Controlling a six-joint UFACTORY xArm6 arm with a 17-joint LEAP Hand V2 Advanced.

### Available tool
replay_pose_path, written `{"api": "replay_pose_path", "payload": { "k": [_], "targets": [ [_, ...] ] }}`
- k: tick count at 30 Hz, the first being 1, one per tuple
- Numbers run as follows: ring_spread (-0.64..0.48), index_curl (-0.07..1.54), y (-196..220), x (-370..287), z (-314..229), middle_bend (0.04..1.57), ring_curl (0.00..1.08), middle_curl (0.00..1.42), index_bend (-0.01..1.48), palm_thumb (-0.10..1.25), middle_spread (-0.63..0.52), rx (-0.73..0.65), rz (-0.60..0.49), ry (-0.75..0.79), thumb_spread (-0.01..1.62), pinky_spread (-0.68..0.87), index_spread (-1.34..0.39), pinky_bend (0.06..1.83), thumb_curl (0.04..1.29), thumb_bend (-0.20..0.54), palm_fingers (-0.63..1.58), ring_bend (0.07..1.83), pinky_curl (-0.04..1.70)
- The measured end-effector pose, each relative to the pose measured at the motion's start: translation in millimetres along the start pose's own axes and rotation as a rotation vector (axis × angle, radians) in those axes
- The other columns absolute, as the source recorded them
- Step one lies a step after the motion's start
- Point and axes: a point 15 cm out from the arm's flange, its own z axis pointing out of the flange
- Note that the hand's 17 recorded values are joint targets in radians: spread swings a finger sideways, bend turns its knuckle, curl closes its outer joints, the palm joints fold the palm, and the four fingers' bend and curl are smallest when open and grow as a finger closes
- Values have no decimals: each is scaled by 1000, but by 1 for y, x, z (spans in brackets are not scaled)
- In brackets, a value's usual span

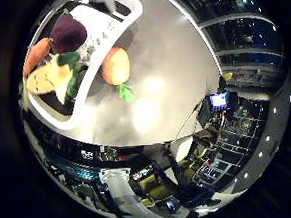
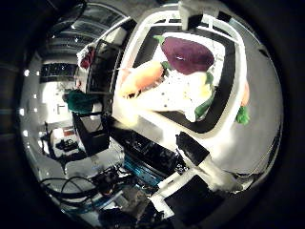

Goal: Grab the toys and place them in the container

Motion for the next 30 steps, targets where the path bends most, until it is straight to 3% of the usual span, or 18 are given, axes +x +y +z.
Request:
{"api": "replay_pose_path", "payload": {
  "k": [8, 15, 21, 30],
  "targets": [
    [217, 344, 25, 48, -23, 200, 230, 294, 207, 745, 47, 45, 29, 12, 1057, 507, -505, 554, 431, -23, 67, 359, 405],
    [196, 326, 75, 121, -34, 239, 227, 319, 159, 738, 31, 38, 108, 25, 1053, 507, -475, 460, 410, -24, 221, 334, 340],
    [36, 282, 129, 179, -2, 343, 262, 354, 156, 728, -49, -20, 224, 5, 1052, 435, -374, 461, 398, -24, 355, 490, 320],
    [58, 295, 142, 177, 47, 317, 248, 350, 167, 675, -16, -127, 368, -52, 1066, 430, -245, 468, 377, -27, 311, 488, 298]
  ]
}}
